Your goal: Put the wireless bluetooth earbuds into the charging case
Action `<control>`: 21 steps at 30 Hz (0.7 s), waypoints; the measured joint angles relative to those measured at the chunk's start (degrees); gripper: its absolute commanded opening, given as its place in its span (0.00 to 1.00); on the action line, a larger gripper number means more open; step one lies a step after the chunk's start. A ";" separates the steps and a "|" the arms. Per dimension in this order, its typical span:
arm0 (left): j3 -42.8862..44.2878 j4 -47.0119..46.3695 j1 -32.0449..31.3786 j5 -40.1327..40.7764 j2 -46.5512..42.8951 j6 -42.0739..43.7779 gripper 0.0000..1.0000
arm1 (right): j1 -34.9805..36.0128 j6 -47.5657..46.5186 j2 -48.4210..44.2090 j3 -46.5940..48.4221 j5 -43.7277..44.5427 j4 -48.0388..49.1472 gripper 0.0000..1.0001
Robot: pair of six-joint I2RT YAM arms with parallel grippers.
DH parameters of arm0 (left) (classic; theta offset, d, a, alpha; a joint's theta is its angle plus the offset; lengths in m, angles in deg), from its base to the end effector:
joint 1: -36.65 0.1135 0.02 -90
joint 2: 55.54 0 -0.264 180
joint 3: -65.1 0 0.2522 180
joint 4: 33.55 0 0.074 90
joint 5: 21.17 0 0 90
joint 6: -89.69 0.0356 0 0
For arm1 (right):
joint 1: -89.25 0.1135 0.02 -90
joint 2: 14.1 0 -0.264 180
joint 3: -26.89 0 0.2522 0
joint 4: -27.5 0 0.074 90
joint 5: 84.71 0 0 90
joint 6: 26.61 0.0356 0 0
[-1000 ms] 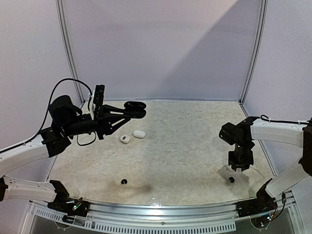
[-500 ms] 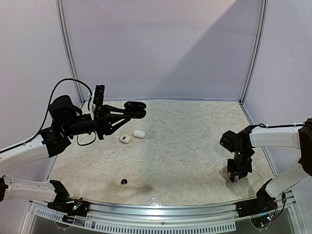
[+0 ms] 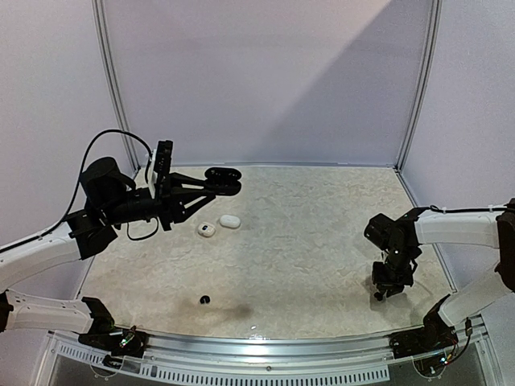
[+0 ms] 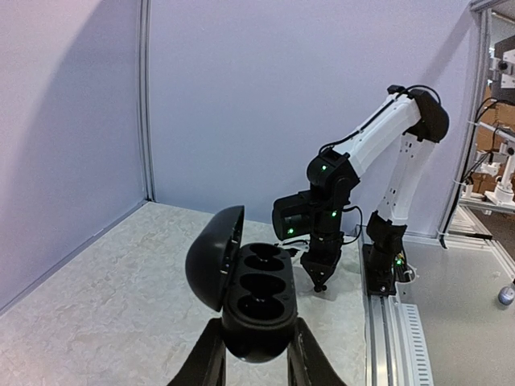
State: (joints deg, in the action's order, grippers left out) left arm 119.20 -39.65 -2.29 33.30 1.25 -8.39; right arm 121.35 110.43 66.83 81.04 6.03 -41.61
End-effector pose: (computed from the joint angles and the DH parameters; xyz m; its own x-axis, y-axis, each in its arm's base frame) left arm 0.1660 -0.1607 0.3287 -0.0895 -0.0747 -0.9932 0.9596 0.2605 -0.1061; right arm 0.1631 0.1018 0.1515 -0.9639 0.2592 0.0605 0.2538 0.9636 -0.0839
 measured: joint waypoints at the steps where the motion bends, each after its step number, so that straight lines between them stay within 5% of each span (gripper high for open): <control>1: 0.00 0.00 0.00 0.00 0.00 0.04 0.00 | 0.20 0.00 0.00 0.00 -0.37 0.17 0.17; 21: 0.00 0.07 0.00 -0.02 0.00 0.79 0.00 | 5.16 -0.76 2.58 0.39 -12.04 5.46 0.16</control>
State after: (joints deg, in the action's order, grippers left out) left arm 119.20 -39.58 -2.29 33.28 1.25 -7.60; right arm 126.51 109.67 69.40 81.43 -6.02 -36.15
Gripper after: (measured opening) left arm 0.244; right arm 0.158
